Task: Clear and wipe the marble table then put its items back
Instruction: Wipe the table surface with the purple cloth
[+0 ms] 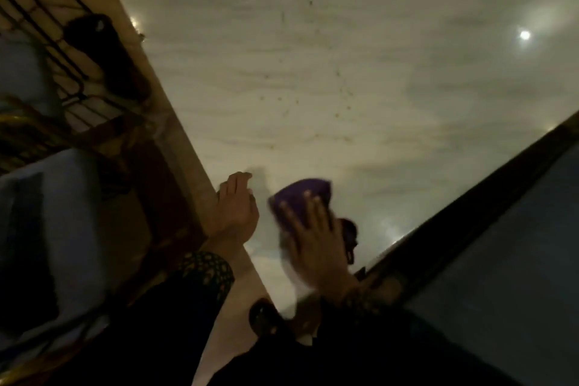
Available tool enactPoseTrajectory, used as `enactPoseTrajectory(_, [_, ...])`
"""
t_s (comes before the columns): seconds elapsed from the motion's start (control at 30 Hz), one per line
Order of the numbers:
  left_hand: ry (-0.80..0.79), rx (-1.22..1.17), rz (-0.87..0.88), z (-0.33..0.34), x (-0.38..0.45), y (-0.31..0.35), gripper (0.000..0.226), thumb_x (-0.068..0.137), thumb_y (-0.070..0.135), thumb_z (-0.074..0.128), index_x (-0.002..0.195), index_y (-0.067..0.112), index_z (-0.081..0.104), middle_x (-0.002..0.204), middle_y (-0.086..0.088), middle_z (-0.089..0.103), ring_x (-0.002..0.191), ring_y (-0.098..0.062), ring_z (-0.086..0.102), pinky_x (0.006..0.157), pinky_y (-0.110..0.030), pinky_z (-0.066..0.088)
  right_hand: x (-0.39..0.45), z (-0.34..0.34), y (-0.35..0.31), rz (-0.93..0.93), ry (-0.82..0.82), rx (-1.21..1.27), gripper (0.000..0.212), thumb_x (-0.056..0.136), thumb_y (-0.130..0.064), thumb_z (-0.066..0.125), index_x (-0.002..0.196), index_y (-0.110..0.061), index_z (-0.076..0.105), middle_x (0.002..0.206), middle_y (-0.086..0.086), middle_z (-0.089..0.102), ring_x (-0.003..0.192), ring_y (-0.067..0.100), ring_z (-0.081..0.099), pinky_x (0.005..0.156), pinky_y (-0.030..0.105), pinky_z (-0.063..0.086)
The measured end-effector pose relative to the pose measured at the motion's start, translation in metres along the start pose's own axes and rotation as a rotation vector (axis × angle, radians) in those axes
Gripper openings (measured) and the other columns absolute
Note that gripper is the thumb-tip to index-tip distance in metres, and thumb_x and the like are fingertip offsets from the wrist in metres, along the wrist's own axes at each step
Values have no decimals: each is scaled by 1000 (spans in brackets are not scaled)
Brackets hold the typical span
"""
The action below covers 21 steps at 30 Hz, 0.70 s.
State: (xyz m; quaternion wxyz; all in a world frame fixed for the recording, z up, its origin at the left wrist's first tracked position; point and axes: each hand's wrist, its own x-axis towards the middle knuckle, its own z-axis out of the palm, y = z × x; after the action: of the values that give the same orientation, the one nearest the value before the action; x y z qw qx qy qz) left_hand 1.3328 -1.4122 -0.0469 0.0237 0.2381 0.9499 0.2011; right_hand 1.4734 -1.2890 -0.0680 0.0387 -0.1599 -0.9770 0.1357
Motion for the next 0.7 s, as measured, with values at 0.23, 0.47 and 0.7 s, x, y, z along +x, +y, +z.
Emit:
enactPoseTrajectory(0.23, [-121,67,52,4,25,-17,56,94,32,31,142,5,39,149,-15,38,136,-34,38,113,-47,30,18,-25,83,96,5,-49,53,96,-51,34,148,-47,25,158,0,27,145,22,26,107,43,31])
enactPoseTrajectory(0.47, [-311,144,133,5,27,-32,89,81,59,-4,154,9,8,162,-9,-1,150,-23,-2,116,-31,-10,35,-32,111,353,-28,-47,60,96,-56,25,153,-39,13,160,16,16,148,31,9,119,50,8])
enactPoseTrajectory(0.7, [-335,121,114,3,28,-32,74,90,49,10,154,12,1,162,-6,-9,149,-19,-10,113,-27,-16,-52,1,-44,44,-164,8,62,98,-50,29,153,-38,4,162,8,2,149,28,1,117,52,6])
